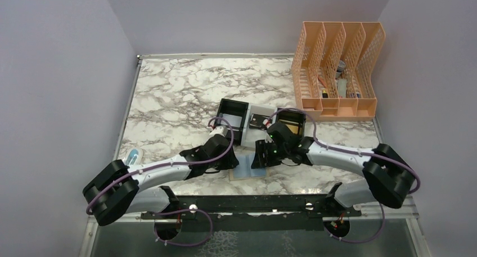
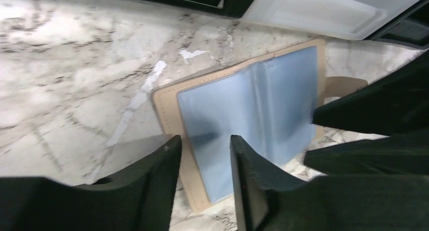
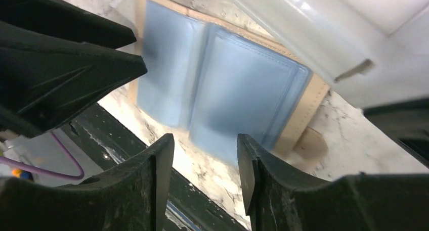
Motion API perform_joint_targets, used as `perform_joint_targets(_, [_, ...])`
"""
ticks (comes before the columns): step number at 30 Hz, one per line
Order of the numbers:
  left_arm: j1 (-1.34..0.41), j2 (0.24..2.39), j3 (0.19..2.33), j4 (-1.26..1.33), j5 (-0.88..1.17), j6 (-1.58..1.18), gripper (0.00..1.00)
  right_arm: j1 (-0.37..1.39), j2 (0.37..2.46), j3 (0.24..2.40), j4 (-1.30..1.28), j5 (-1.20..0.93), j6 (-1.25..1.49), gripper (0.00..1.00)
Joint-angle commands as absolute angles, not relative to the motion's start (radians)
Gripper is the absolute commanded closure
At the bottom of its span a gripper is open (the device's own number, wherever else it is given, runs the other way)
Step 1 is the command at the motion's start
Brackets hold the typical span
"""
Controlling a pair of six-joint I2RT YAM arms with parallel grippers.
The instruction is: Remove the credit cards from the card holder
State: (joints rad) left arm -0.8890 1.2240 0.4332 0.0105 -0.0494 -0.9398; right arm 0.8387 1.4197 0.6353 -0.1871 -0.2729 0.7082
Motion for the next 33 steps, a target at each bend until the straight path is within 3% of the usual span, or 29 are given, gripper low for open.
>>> perform_joint_targets(1, [-0.899,1.126,0.511,-0.205,-0.204,-0.886,0.53,0.845,1.261,0.72,-0.296,-0.131,0.634,0.47])
perform_joint_targets(5, [-0.897,1.0,0.545,-0.302,-0.298,-0.849,0.32,0.844,1.116,0.78,-0.348,0.077,0.55,0.32])
perform_joint_targets(8, [-0.883,0.93,0.623,-0.379,-0.385,-0.786,0.18,0.829,1.073,0.843,-0.407,0.299,0.481,0.02])
perform_joint_targets(9, [-0.871,0.923,0.656,-0.409,-0.414,-0.759,0.13,0.813,1.072,0.867,-0.42,0.361,0.462,0.0])
perform_joint_targets(12, [-0.799,0.931,0.751,-0.465,-0.46,-0.662,0.02,0.733,1.091,0.936,-0.408,0.439,0.401,0.0])
perform_joint_targets(18, [-0.509,1.01,0.905,-0.523,-0.336,-0.496,0.01,0.403,1.144,1.033,-0.371,0.238,0.353,0.0])
perform_joint_targets(22, [-0.454,1.015,0.98,-0.579,-0.423,-0.486,0.01,0.396,1.071,1.036,-0.332,0.28,0.292,0.0])
perform_joint_targets(28, [-0.453,0.948,1.054,-0.622,-0.543,-0.51,0.01,0.396,0.91,0.962,-0.263,0.163,0.253,0.0])
perform_joint_targets(33, [-0.453,0.898,1.117,-0.622,-0.607,-0.491,0.01,0.396,0.893,0.969,-0.278,0.115,0.234,0.0])
